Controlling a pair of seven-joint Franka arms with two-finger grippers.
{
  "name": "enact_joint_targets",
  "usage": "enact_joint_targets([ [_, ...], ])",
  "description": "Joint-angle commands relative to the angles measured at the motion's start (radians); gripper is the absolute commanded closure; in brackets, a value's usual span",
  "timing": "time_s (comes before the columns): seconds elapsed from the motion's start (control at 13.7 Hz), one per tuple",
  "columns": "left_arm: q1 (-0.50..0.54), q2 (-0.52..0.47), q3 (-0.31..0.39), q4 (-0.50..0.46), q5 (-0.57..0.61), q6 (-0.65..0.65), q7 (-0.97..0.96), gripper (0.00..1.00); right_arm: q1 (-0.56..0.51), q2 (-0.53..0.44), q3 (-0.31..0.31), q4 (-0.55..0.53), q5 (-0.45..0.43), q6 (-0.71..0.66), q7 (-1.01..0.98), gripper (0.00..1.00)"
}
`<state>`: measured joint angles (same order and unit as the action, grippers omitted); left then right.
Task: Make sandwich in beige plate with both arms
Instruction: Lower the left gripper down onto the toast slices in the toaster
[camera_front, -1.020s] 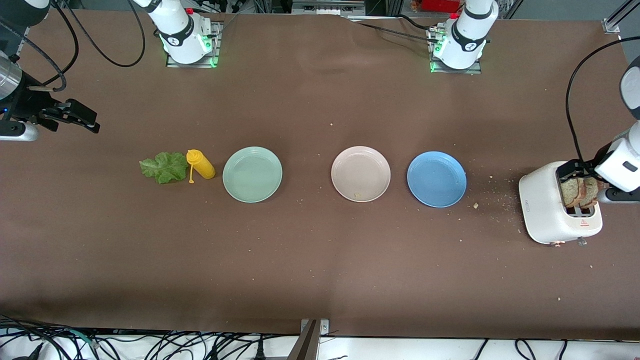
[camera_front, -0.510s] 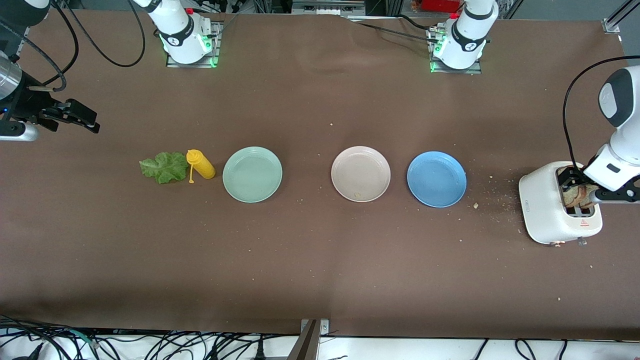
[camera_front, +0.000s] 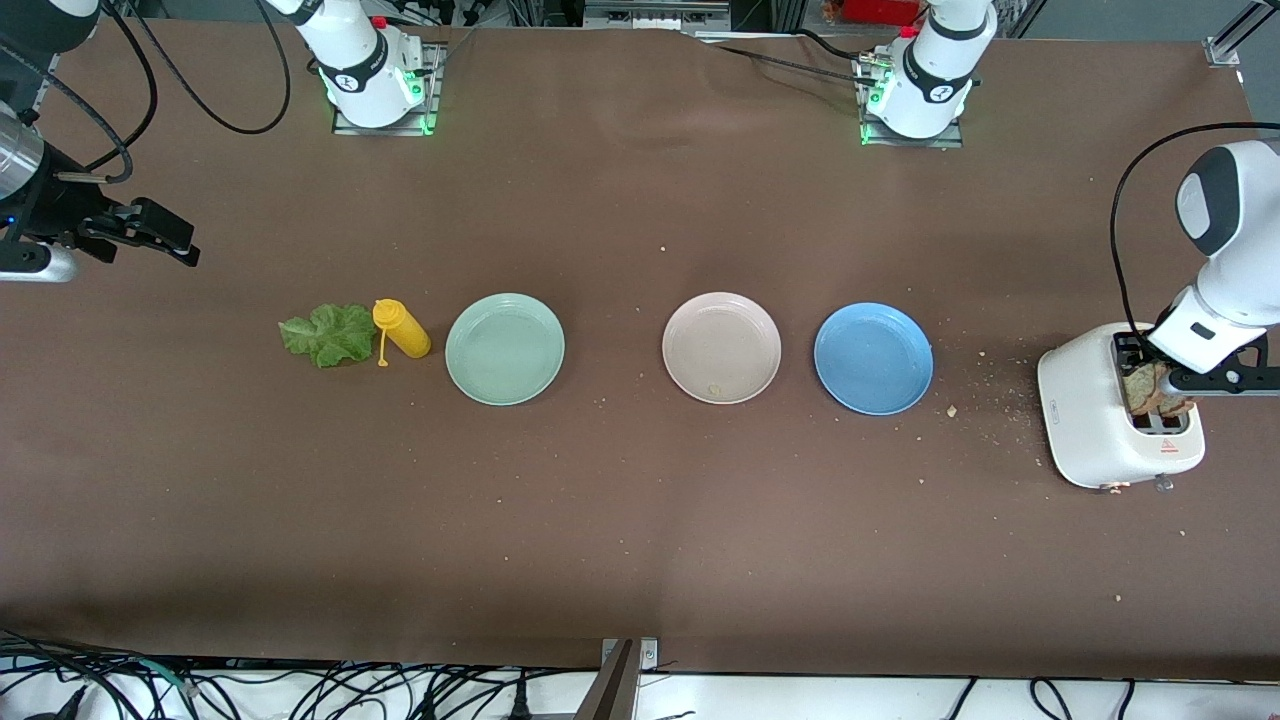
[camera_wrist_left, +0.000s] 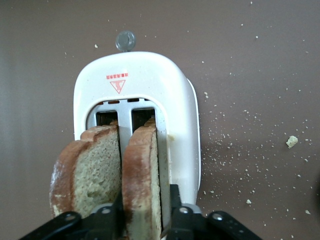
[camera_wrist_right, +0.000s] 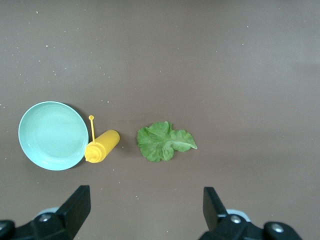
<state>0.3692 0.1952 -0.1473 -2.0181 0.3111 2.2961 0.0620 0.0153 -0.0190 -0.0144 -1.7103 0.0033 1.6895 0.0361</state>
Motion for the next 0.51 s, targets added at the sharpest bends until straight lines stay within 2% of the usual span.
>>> enact_joint_targets([
  [0.0, 0.016, -0.007, -0.009, -0.001, 0.020, -0.007, -0.002, 1.00, -0.005, 0.007, 0.001, 0.020, 0.010, -0.005, -0.015, 0.00],
  [0.44, 0.022, -0.017, -0.006, 0.016, 0.020, -0.012, -0.001, 1.00, -0.003, 0.007, 0.001, 0.020, 0.007, -0.008, -0.013, 0.00],
])
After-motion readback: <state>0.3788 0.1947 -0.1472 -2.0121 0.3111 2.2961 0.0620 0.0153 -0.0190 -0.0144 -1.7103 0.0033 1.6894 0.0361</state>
